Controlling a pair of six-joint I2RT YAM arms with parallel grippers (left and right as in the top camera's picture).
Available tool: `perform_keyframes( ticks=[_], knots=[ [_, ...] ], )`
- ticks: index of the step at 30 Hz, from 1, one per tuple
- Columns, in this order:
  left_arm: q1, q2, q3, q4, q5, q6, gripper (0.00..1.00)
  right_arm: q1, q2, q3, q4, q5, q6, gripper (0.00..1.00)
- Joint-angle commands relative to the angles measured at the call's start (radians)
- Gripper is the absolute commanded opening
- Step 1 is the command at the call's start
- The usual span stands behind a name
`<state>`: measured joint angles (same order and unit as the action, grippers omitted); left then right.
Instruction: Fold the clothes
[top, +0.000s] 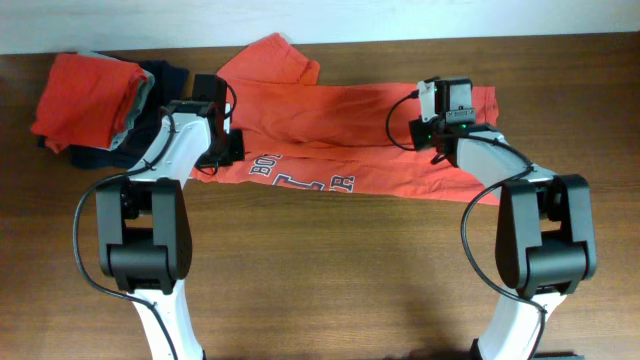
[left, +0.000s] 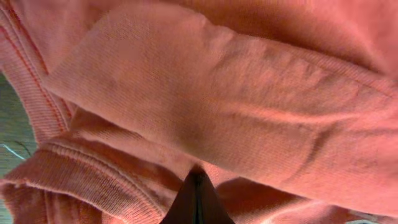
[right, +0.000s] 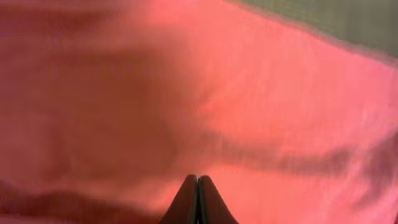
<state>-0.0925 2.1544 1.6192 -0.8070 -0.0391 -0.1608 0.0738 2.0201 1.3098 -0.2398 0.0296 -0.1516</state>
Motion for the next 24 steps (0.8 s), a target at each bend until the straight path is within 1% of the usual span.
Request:
perform_keyframes(
  ticks=[1, 3, 4, 6, 7, 8, 10, 11, 13, 15, 17, 24],
  knots=[
    [-0.001, -0.034, 0.103, 0.003, -0.01, -0.009, 0.0, 0.003, -0.078, 0.061, -0.086, 0.027, 0.084, 0.04],
    [-0.004, -0.043, 0.171, -0.014, -0.01, -0.008, 0.0, 0.003, -0.11, 0.088, -0.188, 0.027, 0.083, 0.04],
    [-0.004, -0.044, 0.206, -0.032, -0.01, -0.008, 0.02, 0.004, -0.124, 0.101, -0.239, 0.027, 0.084, 0.04],
    [-0.003, -0.044, 0.276, -0.071, -0.01, -0.008, 0.17, 0.003, -0.145, 0.126, -0.35, 0.027, 0.098, 0.04],
    [-0.003, -0.044, 0.303, -0.081, -0.01, -0.008, 0.2, 0.003, -0.153, 0.139, -0.416, 0.028, 0.119, 0.04],
    [-0.003, -0.044, 0.315, -0.082, -0.009, 0.001, 0.21, 0.003, -0.157, 0.146, -0.468, 0.028, 0.139, 0.04],
    [-0.003, -0.043, 0.322, -0.075, 0.014, 0.046, 0.26, -0.001, -0.157, 0.147, -0.558, 0.028, 0.178, 0.04],
    [-0.003, -0.04, 0.32, -0.073, 0.035, 0.084, 0.3, -0.004, -0.152, 0.147, -0.595, 0.028, 0.197, 0.04],
    [-0.004, -0.029, 0.312, -0.073, 0.077, 0.163, 0.47, -0.013, -0.143, 0.144, -0.653, 0.029, 0.213, 0.04],
    [-0.004, -0.01, 0.311, -0.074, 0.086, 0.226, 0.56, -0.025, -0.133, 0.134, -0.666, 0.028, 0.213, 0.04],
    [-0.003, 0.014, 0.311, -0.069, 0.084, 0.262, 0.56, -0.042, -0.12, 0.121, -0.657, 0.028, 0.214, 0.04],
    [0.004, 0.121, 0.312, -0.061, 0.084, 0.269, 0.57, -0.091, -0.066, 0.091, -0.628, 0.023, 0.238, 0.04]
  ],
)
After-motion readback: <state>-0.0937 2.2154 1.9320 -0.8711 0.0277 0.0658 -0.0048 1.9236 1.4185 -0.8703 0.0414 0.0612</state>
